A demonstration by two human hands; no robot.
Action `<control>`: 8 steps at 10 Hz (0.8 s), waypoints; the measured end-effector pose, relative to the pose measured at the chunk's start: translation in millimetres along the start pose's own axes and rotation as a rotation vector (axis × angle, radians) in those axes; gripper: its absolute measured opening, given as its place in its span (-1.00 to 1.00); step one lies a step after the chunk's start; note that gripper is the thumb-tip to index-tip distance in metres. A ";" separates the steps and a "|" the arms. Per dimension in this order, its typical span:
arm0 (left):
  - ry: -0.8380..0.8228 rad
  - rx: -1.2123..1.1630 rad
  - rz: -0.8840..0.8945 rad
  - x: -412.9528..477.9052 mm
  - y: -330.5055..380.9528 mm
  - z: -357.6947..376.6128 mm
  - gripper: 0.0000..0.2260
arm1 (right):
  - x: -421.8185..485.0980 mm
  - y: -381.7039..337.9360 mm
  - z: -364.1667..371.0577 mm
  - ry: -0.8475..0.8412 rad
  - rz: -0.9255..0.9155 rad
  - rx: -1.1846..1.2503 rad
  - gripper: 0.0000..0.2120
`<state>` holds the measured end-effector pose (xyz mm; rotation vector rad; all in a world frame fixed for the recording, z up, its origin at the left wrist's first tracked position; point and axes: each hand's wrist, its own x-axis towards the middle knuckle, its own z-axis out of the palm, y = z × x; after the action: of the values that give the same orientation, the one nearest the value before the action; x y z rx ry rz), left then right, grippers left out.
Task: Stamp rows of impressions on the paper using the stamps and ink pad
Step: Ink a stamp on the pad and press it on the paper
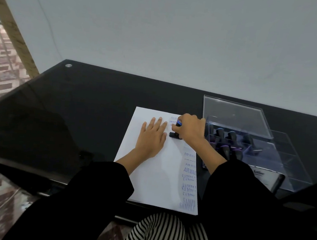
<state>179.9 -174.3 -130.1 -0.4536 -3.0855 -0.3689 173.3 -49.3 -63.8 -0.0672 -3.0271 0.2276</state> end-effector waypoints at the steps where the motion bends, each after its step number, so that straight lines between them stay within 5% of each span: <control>1: 0.009 0.003 -0.001 0.8 -0.2 1.3 -0.56 | -1.0 -0.8 1.7 -0.003 -0.004 -0.007 -0.72; 3: 0.026 0.004 -0.003 1.0 -0.7 3.1 -0.56 | -4.5 -6.3 4.5 0.003 -0.025 -0.049 -0.59; 5: 0.030 -0.005 0.000 2.8 -1.2 5.0 -0.56 | -5.4 -6.1 10.3 0.039 -0.016 -0.032 -0.80; 8: 0.029 -0.004 0.003 1.9 -0.7 3.8 -0.55 | -6.5 -5.3 13.3 0.051 -0.018 -0.035 -0.83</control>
<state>178.0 -173.5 -133.9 -0.4492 -3.0559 -0.3776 178.2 -56.8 -76.8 -0.0478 -2.9797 0.1692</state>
